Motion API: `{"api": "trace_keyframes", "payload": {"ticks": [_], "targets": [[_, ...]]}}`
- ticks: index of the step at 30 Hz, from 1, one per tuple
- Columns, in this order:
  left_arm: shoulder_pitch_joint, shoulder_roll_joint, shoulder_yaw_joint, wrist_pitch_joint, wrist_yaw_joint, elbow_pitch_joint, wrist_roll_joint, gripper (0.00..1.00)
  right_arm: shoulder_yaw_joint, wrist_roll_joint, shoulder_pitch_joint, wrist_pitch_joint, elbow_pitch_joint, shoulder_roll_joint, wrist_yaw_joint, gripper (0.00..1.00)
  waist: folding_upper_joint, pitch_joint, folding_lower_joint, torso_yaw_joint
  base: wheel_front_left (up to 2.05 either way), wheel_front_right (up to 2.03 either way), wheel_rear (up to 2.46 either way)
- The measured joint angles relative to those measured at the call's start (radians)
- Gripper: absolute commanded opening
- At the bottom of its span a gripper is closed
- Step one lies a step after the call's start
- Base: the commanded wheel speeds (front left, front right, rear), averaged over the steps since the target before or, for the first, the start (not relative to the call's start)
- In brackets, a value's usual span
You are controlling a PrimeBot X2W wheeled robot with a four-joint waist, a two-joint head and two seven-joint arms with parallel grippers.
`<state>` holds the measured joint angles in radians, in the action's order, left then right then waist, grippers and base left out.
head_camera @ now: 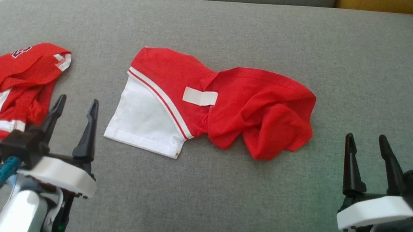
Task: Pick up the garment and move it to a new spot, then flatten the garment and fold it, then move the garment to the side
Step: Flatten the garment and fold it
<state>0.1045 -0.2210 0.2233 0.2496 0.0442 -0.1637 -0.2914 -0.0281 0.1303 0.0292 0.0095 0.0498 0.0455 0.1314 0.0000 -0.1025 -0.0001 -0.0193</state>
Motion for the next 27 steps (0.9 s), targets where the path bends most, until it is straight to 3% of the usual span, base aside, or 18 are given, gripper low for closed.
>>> {"api": "trace_keyframes", "payload": {"ticks": [27], "targets": [[0.001,0.015,-0.02,0.0,0.008,-0.003,0.01,1.0,0.03,0.001,0.001,0.024,-0.024,0.0,0.0,1.0,0.0,-0.025,0.0,0.014,0.0,0.0,0.0]]}}
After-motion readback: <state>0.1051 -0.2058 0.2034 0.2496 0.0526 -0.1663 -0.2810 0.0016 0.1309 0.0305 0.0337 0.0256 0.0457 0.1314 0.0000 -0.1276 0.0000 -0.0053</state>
